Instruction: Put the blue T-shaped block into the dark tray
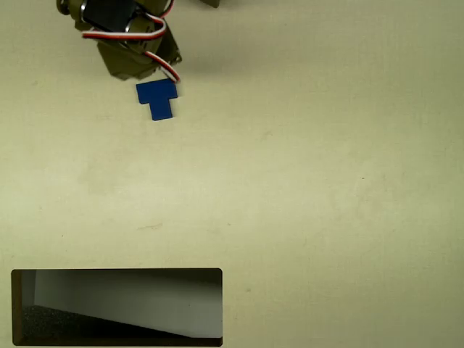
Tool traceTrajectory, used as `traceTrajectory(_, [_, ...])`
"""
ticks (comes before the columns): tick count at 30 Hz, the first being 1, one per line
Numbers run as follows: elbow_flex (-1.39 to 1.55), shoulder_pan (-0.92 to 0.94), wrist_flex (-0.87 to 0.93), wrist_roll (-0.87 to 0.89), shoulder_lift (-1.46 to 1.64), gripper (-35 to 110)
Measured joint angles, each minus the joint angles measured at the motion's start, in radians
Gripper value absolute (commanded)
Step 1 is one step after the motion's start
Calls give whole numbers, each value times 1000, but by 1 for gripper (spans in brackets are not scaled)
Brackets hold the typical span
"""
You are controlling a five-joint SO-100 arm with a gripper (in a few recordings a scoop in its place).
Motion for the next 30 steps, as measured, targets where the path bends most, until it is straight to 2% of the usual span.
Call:
traceTrajectory(4, [15, 8, 9, 17, -60, 0])
traceTrajectory(14, [8, 31, -236, 67, -281, 0])
traceTrajectory(24, [31, 110, -403, -21, -351, 0])
traceTrajectory(30, [31, 40, -477, 94, -368, 0])
